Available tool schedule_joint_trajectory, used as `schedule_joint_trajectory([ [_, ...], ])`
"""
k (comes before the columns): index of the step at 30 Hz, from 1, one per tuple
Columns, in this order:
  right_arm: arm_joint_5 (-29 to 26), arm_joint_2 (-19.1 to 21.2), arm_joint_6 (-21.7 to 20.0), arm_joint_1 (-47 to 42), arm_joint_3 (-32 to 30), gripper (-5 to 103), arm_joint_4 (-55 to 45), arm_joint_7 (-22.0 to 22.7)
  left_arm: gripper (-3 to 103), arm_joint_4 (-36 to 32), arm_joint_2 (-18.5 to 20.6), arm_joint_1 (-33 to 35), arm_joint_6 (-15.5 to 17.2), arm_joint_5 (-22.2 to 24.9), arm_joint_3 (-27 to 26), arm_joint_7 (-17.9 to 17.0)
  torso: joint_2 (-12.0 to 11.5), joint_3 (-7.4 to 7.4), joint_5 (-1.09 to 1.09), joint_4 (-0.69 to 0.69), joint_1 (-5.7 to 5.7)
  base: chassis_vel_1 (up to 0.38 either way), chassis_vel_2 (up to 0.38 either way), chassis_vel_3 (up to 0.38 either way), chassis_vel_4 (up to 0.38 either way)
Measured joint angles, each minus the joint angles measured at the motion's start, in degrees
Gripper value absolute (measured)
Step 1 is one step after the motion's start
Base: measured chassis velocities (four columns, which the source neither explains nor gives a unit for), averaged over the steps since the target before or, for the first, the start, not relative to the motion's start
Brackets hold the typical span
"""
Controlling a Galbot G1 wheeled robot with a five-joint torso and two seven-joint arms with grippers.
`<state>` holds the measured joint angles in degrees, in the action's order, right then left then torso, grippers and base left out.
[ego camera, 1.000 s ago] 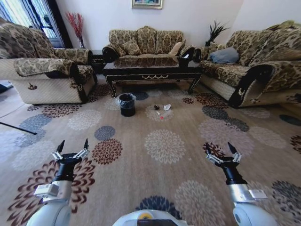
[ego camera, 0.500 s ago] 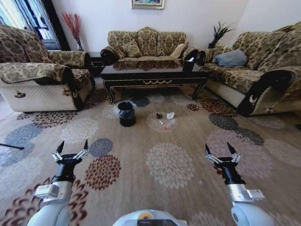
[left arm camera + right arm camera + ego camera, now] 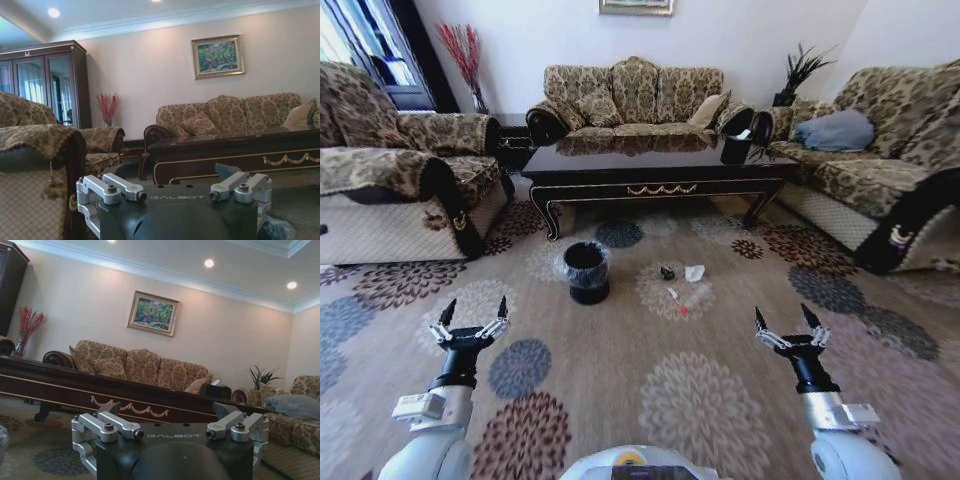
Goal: Move to the front of the table and pick up the trash from the floor, then place it into the trash bin.
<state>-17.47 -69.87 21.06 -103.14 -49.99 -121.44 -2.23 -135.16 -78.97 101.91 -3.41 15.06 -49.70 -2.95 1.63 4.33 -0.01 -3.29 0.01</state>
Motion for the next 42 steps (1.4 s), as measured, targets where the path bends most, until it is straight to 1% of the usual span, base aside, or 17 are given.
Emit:
schedule_joint_trajectory([
  [3, 0.1, 0.0, 0.2, 0.0, 0.0, 100, 0.2, -0.1, 100, 0.2, 0.0, 0.0, -0.1, 0.0, 0.0, 0.0, 0.0, -0.01, 0.04, 0.0, -0.01, -0.362, 0.369, 0.363, -0.351],
  [6, 0.4, -0.1, 0.3, 0.0, 0.0, 100, 0.4, -0.2, 100, 0.3, 0.0, -0.1, -0.1, 0.0, 0.1, 0.0, 0.0, 0.0, -0.03, -0.01, -0.01, -0.359, 0.338, 0.35, -0.35],
  [8, 0.6, -0.1, 0.7, 0.1, 0.0, 100, 0.6, -0.5, 100, 0.3, 0.0, -0.1, -0.1, 0.0, 0.1, 0.0, 0.0, -0.01, 0.04, 0.0, -0.01, -0.335, 0.349, 0.356, -0.346],
  [11, 0.9, -0.2, 1.0, 0.2, 0.0, 100, 0.8, -0.8, 100, 0.3, 0.0, -0.1, -0.1, 0.0, 0.1, 0.0, 0.0, -0.01, -0.02, -0.01, -0.01, -0.338, 0.341, 0.346, -0.362],
  [14, 1.0, -0.2, 1.2, 0.4, 0.0, 100, 1.1, -0.9, 100, 0.4, 0.0, -0.1, -0.2, 0.0, 0.1, 0.0, 0.0, 0.0, 0.04, 0.0, 0.0, -0.353, 0.35, 0.355, -0.355],
  [18, 1.1, -0.3, 1.9, 0.6, 0.1, 100, 1.4, -1.4, 100, 0.7, 0.0, -0.2, -0.2, -0.1, 0.2, 0.0, 0.0, 0.01, -0.02, -0.01, -0.01, -0.361, 0.364, 0.358, -0.359],
  [19, 1.3, -0.3, 2.3, 0.7, 0.1, 100, 1.6, -1.7, 100, 0.8, -0.1, -0.3, -0.2, -0.1, 0.2, 0.0, 0.0, 0.01, 0.05, 0.0, 0.0, -0.328, 0.354, 0.351, -0.353],
  [22, 1.5, -0.3, 2.6, 0.7, 0.2, 100, 1.7, -1.8, 100, 0.9, -0.1, -0.3, -0.2, -0.1, 0.4, 0.0, 0.0, 0.03, -0.03, -0.01, 0.0, -0.302, 0.285, 0.296, -0.292],
  [25, 1.7, -0.3, 2.7, 0.7, 0.2, 100, 1.8, -1.7, 100, 0.8, -0.1, -0.4, -0.1, -0.1, 0.6, 0.0, 0.0, 0.04, 0.03, 0.0, 0.01, -0.218, 0.218, 0.191, -0.195],
  [28, 1.9, -0.3, 2.8, 0.6, 0.2, 100, 1.8, -1.6, 100, 0.6, -0.1, -0.5, 0.2, 0.0, 0.7, 0.0, 0.0, 0.04, 0.0, 0.0, 0.01, -0.062, 0.113, 0.053, -0.048],
  [32, 3.0, -0.3, 3.8, 0.5, 0.2, 100, 1.9, -2.1, 100, -0.1, 0.5, -1.1, 2.0, 1.4, 1.0, -0.7, 0.1, -0.02, 0.02, -0.01, -0.02, 0.019, -0.036, -0.023, 0.019],
  [34, 3.3, -0.3, 4.2, 0.5, 0.3, 100, 1.9, -2.4, 100, -0.6, 1.2, -1.7, 4.4, 2.7, 1.0, -1.5, 0.1, -0.02, 0.01, -0.01, -0.02, 0.034, -0.068, -0.048, 0.064],
  [36, 3.6, -0.3, 4.5, 0.5, 0.4, 100, 1.9, -2.8, 100, -1.5, 2.8, -2.9, 11.3, 6.1, 0.9, -3.2, 0.1, -0.01, 0.02, -0.01, -0.02, 0.0, 0.0, 0.0, 0.0],
  [37, 3.6, -0.3, 4.5, 0.5, 0.4, 100, 1.9, -2.8, 100, -1.5, 2.8, -2.9, 11.3, 6.1, 0.9, -3.2, 0.1, -0.01, 0.02, -0.01, -0.02, 0.0, 0.0, 0.0, 0.0],
  [39, 4.3, -0.3, 4.6, 0.7, 0.5, 100, 1.9, -2.4, 100, -2.1, 4.3, -3.8, 16.2, 9.1, 0.9, -4.4, 0.1, 0.01, 0.01, -0.01, -0.02, 0.0, 0.0, 0.0, 0.0],
  [40, 4.9, -0.3, 4.5, 0.9, 0.7, 100, 2.0, -1.6, 100, -2.5, 5.3, -4.4, 20.1, 12.0, 0.8, -5.4, 0.1, 0.02, 0.0, -0.01, -0.02, 0.0, 0.0, 0.0, 0.0],
  [42, 5.8, -0.2, 3.8, 1.4, 1.3, 100, 2.0, 0.9, 100, -3.9, 6.8, -6.0, 30.0, 21.3, 0.8, -8.8, 0.1, 0.02, 0.01, 0.01, -0.02, 0.0, 0.0, 0.0, 0.0],
])
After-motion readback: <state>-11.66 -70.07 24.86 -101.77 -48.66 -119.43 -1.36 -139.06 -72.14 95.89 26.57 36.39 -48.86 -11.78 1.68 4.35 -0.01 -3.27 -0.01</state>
